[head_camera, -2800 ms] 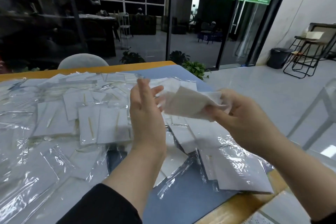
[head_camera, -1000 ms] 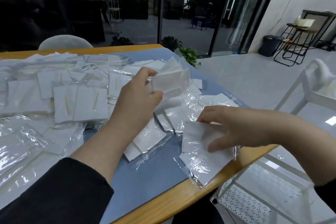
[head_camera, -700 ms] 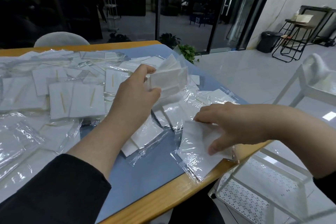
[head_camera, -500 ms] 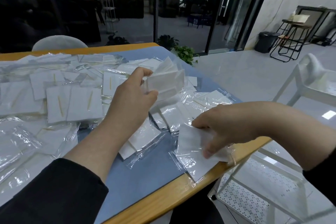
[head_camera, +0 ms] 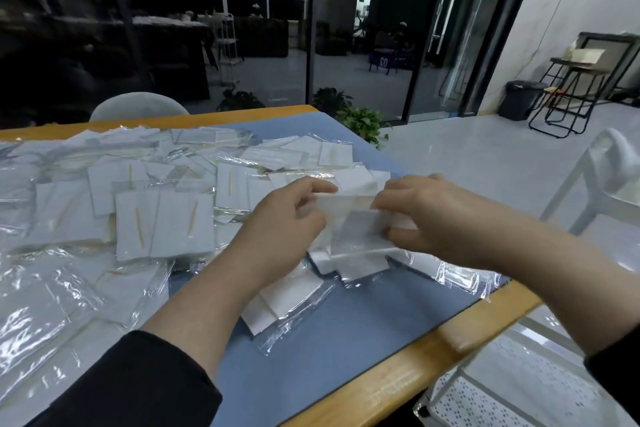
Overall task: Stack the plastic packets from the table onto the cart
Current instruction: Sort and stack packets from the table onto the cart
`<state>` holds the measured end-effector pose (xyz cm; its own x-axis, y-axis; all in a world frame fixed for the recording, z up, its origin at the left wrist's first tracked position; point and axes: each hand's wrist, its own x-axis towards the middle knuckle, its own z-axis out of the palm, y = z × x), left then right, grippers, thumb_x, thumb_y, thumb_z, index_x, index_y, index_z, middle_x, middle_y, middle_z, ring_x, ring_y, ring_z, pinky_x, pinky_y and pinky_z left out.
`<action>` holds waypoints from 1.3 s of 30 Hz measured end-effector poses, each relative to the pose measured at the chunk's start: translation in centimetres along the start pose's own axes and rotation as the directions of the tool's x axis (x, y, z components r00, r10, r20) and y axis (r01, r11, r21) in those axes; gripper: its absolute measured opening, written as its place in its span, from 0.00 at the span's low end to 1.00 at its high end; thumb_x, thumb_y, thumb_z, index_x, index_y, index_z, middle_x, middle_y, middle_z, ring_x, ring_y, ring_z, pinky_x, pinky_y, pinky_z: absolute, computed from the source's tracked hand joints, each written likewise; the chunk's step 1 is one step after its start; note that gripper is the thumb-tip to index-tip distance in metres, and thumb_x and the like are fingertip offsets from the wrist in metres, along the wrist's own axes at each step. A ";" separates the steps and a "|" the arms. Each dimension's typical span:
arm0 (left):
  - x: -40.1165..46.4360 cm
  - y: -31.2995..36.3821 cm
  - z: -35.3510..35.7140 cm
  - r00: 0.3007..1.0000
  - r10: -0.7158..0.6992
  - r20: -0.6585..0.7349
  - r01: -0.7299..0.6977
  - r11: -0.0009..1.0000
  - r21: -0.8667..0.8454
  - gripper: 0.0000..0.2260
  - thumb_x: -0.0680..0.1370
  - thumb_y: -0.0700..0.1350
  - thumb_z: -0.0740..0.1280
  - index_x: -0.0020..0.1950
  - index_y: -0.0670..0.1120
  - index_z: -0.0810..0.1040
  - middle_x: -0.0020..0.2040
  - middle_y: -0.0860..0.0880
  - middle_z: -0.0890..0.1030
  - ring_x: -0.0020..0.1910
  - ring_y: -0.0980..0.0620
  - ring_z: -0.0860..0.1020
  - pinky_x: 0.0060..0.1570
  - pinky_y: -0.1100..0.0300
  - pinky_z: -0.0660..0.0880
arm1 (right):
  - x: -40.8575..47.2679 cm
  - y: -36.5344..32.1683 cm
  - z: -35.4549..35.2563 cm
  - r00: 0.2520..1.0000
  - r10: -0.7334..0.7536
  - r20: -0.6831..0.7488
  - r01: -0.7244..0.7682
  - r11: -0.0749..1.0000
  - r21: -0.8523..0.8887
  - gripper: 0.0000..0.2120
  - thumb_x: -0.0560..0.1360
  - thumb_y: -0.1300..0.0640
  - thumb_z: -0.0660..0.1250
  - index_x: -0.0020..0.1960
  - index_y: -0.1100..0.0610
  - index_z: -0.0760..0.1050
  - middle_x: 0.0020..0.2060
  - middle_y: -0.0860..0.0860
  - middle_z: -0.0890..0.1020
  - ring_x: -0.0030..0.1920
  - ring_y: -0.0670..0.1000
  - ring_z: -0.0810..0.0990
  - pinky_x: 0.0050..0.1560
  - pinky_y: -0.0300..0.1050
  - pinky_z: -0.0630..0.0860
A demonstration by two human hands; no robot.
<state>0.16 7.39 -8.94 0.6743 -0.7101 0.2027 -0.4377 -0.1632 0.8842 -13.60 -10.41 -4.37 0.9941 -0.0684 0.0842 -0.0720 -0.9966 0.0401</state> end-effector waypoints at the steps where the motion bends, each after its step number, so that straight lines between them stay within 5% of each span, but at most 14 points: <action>1: -0.1 0.2 0.1 1.000 -0.004 -0.008 0.004 0.998 -0.064 0.08 0.82 0.46 0.66 0.56 0.57 0.81 0.50 0.55 0.83 0.41 0.52 0.79 0.38 0.67 0.73 | 0.3 -0.1 0.7 0.999 -0.007 -0.048 0.007 1.000 0.002 0.09 0.78 0.48 0.67 0.58 0.46 0.75 0.51 0.44 0.76 0.55 0.47 0.72 0.59 0.48 0.66; 3: -0.5 0.7 0.4 1.000 0.007 -0.029 -0.012 0.986 -0.165 0.18 0.80 0.64 0.60 0.56 0.55 0.82 0.48 0.53 0.83 0.47 0.57 0.80 0.44 0.67 0.73 | 0.8 -0.2 2.2 0.989 -0.015 -0.144 0.019 0.999 0.026 0.10 0.76 0.47 0.70 0.56 0.47 0.76 0.50 0.45 0.75 0.54 0.49 0.73 0.56 0.50 0.66; 5: -0.5 0.6 1.0 0.999 0.035 -0.033 -0.038 0.994 -0.101 0.24 0.72 0.71 0.59 0.53 0.56 0.82 0.47 0.56 0.83 0.46 0.63 0.79 0.42 0.69 0.71 | 1.0 -0.1 3.8 0.964 -0.010 -0.266 0.027 0.998 0.060 0.14 0.73 0.46 0.74 0.55 0.48 0.75 0.51 0.46 0.74 0.53 0.53 0.74 0.53 0.52 0.70; 7: -0.6 0.6 1.7 0.998 0.046 -0.053 -0.045 0.999 0.014 0.18 0.73 0.69 0.64 0.49 0.57 0.82 0.44 0.60 0.83 0.43 0.66 0.78 0.37 0.74 0.68 | 0.9 0.0 5.0 0.925 0.084 -0.371 -0.008 0.979 0.202 0.24 0.68 0.44 0.78 0.60 0.46 0.72 0.57 0.46 0.72 0.58 0.52 0.72 0.58 0.52 0.72; 10: -0.3 0.5 2.0 0.994 0.072 -0.083 -0.068 0.996 0.053 0.10 0.80 0.53 0.68 0.42 0.52 0.82 0.30 0.63 0.77 0.33 0.63 0.74 0.33 0.72 0.66 | 0.8 0.4 5.6 0.897 0.253 -0.362 -0.054 0.877 0.477 0.41 0.64 0.41 0.79 0.72 0.41 0.63 0.68 0.42 0.66 0.70 0.41 0.65 0.69 0.38 0.63; 14: -0.6 0.8 2.6 0.996 0.039 -0.086 -0.042 0.999 -0.034 0.09 0.81 0.55 0.65 0.46 0.53 0.80 0.34 0.61 0.78 0.35 0.62 0.74 0.34 0.71 0.67 | 0.4 0.2 5.5 0.949 0.268 -0.168 -0.081 0.719 0.690 0.31 0.72 0.48 0.76 0.69 0.38 0.65 0.59 0.32 0.75 0.56 0.34 0.77 0.57 0.32 0.70; 17: -0.6 0.7 3.3 0.998 0.042 -0.055 -0.043 0.999 -0.012 0.08 0.80 0.57 0.65 0.48 0.55 0.78 0.41 0.56 0.80 0.38 0.60 0.76 0.36 0.67 0.70 | 0.6 -0.8 5.8 0.947 0.218 -0.238 -0.016 0.767 0.642 0.19 0.76 0.61 0.69 0.58 0.40 0.73 0.46 0.30 0.77 0.45 0.36 0.76 0.45 0.29 0.68; 22: -0.6 0.6 2.2 0.997 0.076 -0.033 -0.074 0.995 0.067 0.06 0.76 0.52 0.73 0.50 0.58 0.78 0.43 0.60 0.81 0.39 0.63 0.78 0.34 0.71 0.70 | 0.3 0.3 4.8 0.870 0.336 -0.361 -0.002 0.734 0.679 0.15 0.77 0.62 0.70 0.51 0.41 0.77 0.49 0.38 0.81 0.50 0.44 0.78 0.49 0.35 0.71; 27: -0.4 0.6 2.0 0.984 0.093 -0.152 -0.086 0.995 0.049 0.05 0.77 0.43 0.71 0.44 0.54 0.81 0.36 0.53 0.81 0.28 0.58 0.75 0.27 0.69 0.67 | -1.7 3.1 1.8 0.889 0.385 -0.249 -0.134 0.737 0.663 0.25 0.74 0.41 0.67 0.70 0.42 0.69 0.59 0.39 0.78 0.61 0.39 0.76 0.63 0.38 0.75; 30: -0.5 0.5 2.1 0.981 0.067 -0.180 -0.068 0.998 0.001 0.05 0.77 0.44 0.72 0.44 0.54 0.82 0.35 0.51 0.81 0.22 0.56 0.72 0.24 0.67 0.67 | -3.4 5.5 0.8 0.859 0.510 -0.028 -0.453 0.786 0.421 0.32 0.71 0.33 0.64 0.71 0.46 0.70 0.59 0.41 0.79 0.60 0.44 0.78 0.62 0.47 0.76; 33: -0.5 0.3 2.3 0.977 0.074 -0.201 -0.072 0.997 0.017 0.04 0.77 0.47 0.72 0.46 0.57 0.82 0.34 0.52 0.82 0.26 0.53 0.75 0.30 0.59 0.73 | -4.9 5.8 1.3 0.818 0.530 0.224 -0.570 0.801 0.182 0.41 0.68 0.27 0.64 0.76 0.44 0.63 0.67 0.43 0.75 0.64 0.48 0.76 0.65 0.48 0.73; 39: -0.6 0.3 2.4 0.971 0.060 -0.231 -0.063 0.998 -0.003 0.03 0.76 0.47 0.72 0.47 0.56 0.82 0.36 0.52 0.82 0.34 0.49 0.80 0.34 0.56 0.75 | -5.4 5.5 2.7 0.802 0.561 0.204 -0.591 0.796 0.132 0.41 0.70 0.29 0.68 0.77 0.45 0.62 0.68 0.48 0.73 0.65 0.52 0.74 0.62 0.48 0.72</action>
<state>-1.81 6.12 -9.77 0.7658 -0.5414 0.3472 -0.4770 -0.1161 0.8712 -19.12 -15.69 -7.33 0.7735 -0.6237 -0.1131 -0.6338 -0.7589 -0.1493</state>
